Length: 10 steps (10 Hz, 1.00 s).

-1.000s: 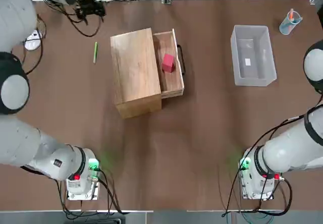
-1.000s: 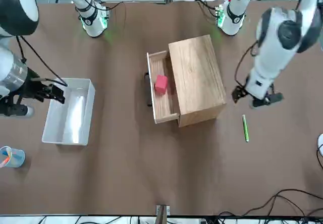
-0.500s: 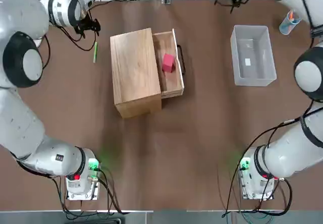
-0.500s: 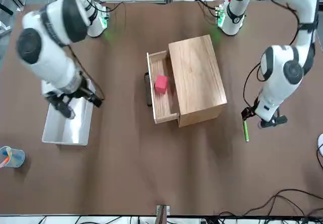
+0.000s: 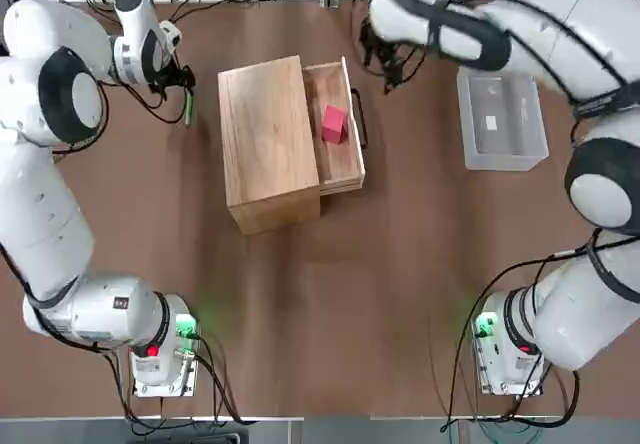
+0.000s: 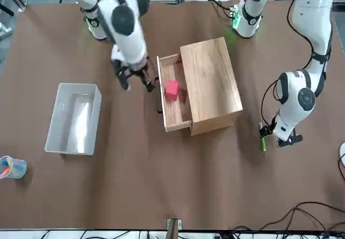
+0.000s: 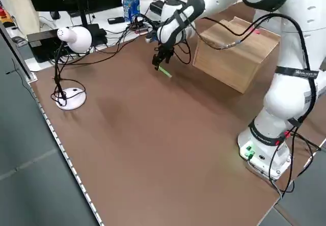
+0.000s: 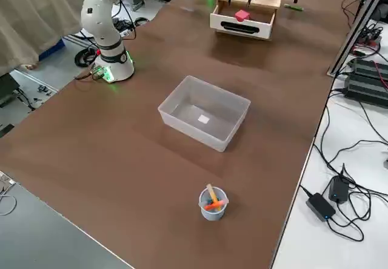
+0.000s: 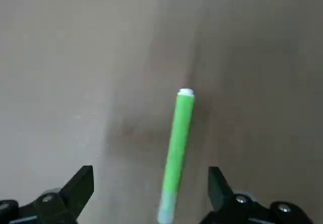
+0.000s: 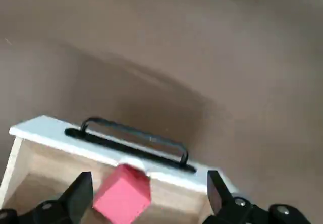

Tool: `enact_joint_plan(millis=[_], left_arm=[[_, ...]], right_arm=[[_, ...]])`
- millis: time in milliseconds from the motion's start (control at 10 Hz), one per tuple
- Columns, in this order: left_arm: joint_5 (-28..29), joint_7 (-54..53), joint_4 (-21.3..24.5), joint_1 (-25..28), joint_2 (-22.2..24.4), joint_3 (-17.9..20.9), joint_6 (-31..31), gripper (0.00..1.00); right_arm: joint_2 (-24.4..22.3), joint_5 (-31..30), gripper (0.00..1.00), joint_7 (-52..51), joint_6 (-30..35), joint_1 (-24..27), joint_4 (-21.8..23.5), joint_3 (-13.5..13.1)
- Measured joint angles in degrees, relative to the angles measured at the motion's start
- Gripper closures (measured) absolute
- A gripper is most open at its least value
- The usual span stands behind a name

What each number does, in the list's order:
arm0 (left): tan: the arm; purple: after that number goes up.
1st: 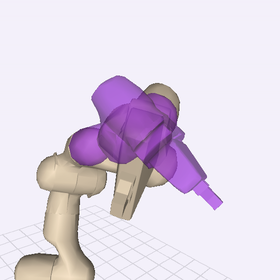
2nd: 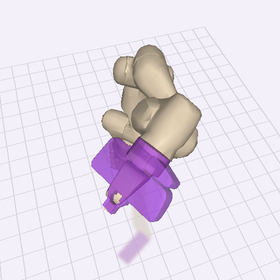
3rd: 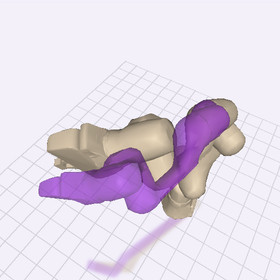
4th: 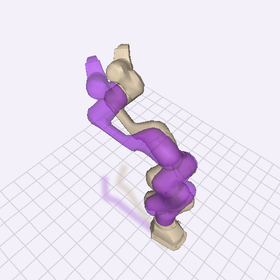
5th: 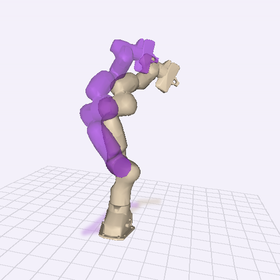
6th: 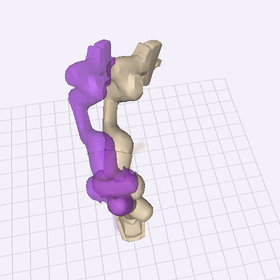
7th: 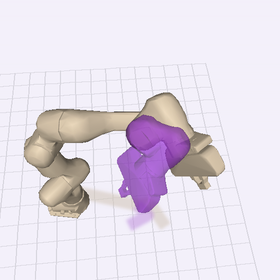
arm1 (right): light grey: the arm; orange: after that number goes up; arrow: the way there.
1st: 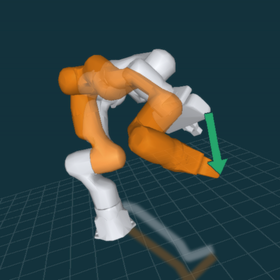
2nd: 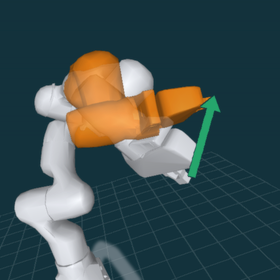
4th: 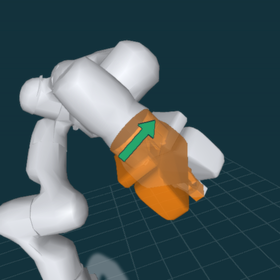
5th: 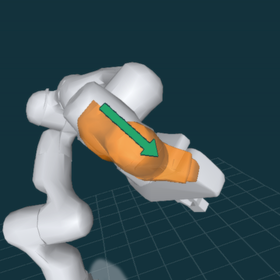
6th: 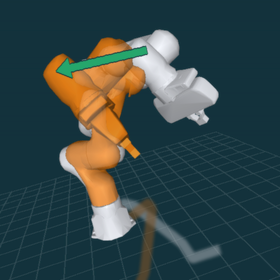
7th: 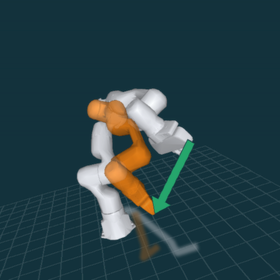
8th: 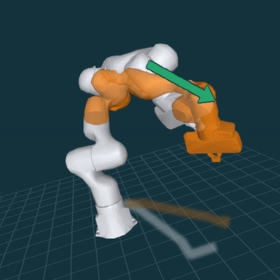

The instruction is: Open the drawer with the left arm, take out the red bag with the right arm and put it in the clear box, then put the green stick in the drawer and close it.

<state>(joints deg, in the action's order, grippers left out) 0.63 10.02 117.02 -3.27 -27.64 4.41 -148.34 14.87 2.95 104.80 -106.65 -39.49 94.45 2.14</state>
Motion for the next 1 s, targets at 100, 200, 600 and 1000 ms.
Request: enact_joint_plan(millis=[100, 200, 600, 1000], left_arm=[[-0.2, 0.0, -0.2, 0.0, -0.5, -0.6, 0.0, 0.00], [-0.7, 0.0, -0.8, 0.0, -1.2, -1.0, 0.0, 0.00], [-2.5, 0.1, -4.6, 0.3, -5.3, -1.8, 0.0, 0.07], [-2.5, 0.1, -5.9, 1.1, -6.3, -1.8, 0.0, 0.41]], right_arm=[[0.6, 0.0, 0.00, 8.2, -1.4, -1.8, 0.3, 0.0], [1.5, 0.0, 0.00, 16.3, -3.2, -3.4, 0.5, 0.0], [7.1, 0.8, 0.00, 36.2, -10.2, -5.8, -0.1, 0.0], [11.8, 1.4, 0.00, 40.0, -11.2, -6.9, -3.8, -0.1]])
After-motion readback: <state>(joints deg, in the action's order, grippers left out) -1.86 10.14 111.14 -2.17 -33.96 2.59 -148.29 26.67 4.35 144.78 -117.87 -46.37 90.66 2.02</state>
